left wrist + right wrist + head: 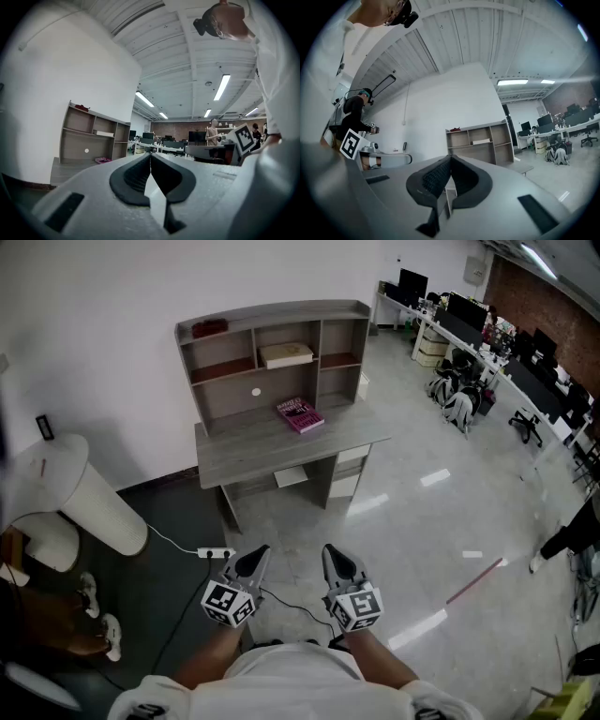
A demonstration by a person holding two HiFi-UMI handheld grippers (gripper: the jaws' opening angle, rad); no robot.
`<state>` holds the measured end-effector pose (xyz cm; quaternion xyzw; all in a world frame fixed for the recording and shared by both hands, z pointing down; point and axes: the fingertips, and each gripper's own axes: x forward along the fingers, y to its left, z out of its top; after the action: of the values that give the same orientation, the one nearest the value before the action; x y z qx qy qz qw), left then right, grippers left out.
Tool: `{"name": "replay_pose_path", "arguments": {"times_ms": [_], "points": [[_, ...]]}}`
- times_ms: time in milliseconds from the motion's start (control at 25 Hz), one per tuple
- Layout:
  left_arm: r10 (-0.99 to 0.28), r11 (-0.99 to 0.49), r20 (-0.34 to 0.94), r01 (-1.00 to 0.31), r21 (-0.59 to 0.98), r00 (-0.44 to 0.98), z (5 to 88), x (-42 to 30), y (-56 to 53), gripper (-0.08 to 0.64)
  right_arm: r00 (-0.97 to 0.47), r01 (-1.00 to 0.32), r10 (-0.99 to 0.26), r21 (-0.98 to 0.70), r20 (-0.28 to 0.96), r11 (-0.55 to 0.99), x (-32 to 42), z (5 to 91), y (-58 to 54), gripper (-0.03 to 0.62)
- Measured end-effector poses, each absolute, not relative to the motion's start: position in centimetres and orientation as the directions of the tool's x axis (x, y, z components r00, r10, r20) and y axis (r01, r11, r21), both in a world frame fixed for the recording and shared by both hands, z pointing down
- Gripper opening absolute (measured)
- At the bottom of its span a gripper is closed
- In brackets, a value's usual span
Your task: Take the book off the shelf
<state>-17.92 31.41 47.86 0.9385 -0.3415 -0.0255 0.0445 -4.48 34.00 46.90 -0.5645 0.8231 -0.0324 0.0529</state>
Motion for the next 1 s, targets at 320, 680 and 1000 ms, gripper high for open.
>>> {"name": "replay_pose_path", "arguments": {"times_ms": [320, 680, 1000], "points": [[-0.633, -0.771, -0.015, -0.628, 0.107, 0.774, 47.9, -16.4, 31.5, 0.017, -0.353, -0.926, -0.935, -0.126, -0.049, 0.356, -2.2, 47.3, 34.1, 0.014], [-0.66, -0.747, -0.017, -0.653, 0.124, 0.751, 48.6, -15.4, 31.7, 0.017, -0.36, -0.899, -0.928, -0.228, -0.098, 0.373, 1.4, 48.0, 34.9, 0.015], [-0.693, -0.715, -0.022, -0.682, 0.153, 0.721, 48.9, -16.6, 28.7, 0.017, -0.356, -0.898, -0.926, -0.229, -0.123, 0.375, 2.8, 47.6, 32.3, 0.015]]}}
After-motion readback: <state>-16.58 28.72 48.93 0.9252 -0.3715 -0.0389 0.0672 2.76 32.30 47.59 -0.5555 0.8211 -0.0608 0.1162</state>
